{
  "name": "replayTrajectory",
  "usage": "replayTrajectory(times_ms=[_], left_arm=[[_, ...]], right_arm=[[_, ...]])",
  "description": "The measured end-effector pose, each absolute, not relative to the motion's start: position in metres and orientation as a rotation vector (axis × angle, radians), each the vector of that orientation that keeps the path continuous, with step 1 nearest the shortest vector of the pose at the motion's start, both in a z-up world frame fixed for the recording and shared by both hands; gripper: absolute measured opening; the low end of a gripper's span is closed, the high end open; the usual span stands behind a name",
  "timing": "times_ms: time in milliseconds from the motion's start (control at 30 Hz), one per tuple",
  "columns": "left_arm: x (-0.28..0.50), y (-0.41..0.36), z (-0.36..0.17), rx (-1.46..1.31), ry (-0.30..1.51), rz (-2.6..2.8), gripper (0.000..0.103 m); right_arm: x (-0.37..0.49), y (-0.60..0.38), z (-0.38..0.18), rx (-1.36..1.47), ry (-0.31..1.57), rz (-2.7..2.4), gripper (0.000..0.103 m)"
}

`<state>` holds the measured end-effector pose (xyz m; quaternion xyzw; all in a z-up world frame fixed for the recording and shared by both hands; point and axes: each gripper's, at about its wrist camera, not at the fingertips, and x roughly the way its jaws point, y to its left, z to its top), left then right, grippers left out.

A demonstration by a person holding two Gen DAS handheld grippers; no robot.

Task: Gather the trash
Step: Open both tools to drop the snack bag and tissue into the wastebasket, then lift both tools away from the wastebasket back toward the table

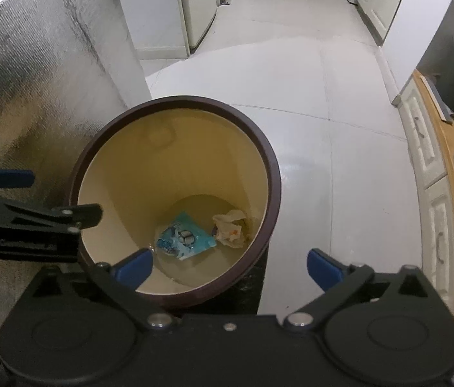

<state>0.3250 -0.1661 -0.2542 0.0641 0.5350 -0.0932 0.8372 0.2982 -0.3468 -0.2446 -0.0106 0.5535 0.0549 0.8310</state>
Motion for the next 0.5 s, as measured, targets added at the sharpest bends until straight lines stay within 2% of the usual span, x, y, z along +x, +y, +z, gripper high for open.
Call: replayTrajectory(times_ms=[500], left_arm=[[0.276, -0.151, -0.22, 0.13, 1.102, -0.197, 0.103]], right_arm=[[0.253, -0.354, -0.212, 0.023, 1.092, 0.063, 0.103]])
